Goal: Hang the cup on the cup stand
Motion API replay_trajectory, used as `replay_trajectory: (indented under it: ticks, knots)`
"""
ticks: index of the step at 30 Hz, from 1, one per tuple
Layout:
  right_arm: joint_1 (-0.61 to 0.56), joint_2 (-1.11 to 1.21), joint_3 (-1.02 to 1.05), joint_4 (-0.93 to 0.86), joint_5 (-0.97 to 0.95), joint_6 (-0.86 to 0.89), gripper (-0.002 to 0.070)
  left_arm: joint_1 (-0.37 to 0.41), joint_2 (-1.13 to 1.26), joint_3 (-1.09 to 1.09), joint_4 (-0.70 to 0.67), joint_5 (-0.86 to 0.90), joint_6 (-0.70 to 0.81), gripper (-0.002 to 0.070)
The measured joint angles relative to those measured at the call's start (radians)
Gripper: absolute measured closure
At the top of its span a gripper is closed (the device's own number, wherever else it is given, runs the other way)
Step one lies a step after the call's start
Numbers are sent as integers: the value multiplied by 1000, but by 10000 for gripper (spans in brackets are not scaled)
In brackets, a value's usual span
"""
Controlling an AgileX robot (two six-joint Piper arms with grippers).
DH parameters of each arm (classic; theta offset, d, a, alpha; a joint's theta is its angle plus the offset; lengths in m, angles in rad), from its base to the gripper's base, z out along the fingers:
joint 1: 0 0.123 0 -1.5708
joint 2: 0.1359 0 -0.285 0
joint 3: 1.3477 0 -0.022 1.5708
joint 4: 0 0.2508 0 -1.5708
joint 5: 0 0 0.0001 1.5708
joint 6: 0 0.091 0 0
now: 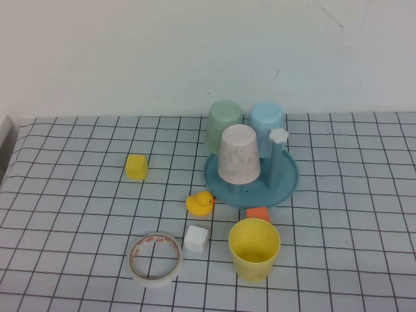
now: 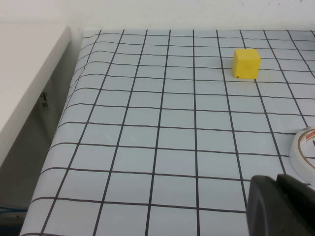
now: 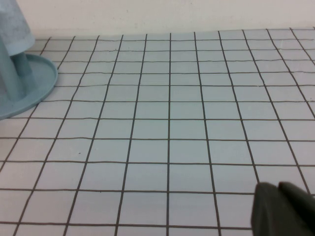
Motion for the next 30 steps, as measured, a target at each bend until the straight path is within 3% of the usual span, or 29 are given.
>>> replay_trajectory:
  ticks: [11, 15, 18, 20, 21, 23, 25, 30]
  knots:
    - [0, 0, 0, 4, 0, 0, 678, 0, 0, 0, 44, 0, 2, 677]
    - [0, 0, 0, 10, 0, 0, 678, 0, 0, 0, -21, -19, 2, 677]
    - [0, 0, 0, 28, 0, 0, 678, 0, 0, 2, -234, -37, -3, 677]
    - [0, 0, 0, 67, 0, 2, 678, 0, 0, 2, -449, -40, -29, 677]
    - [0, 0, 0, 124, 0, 18, 678, 0, 0, 2, -704, -45, -44, 677]
    - [0, 0, 0, 216, 2, 50, 678, 0, 0, 2, -868, -61, -48, 678]
    - [0, 0, 0, 346, 4, 81, 678, 0, 0, 2, -957, -93, -48, 678]
    - [0, 0, 7, 567, -14, 100, 678, 0, 0, 2, -1023, -201, -48, 678]
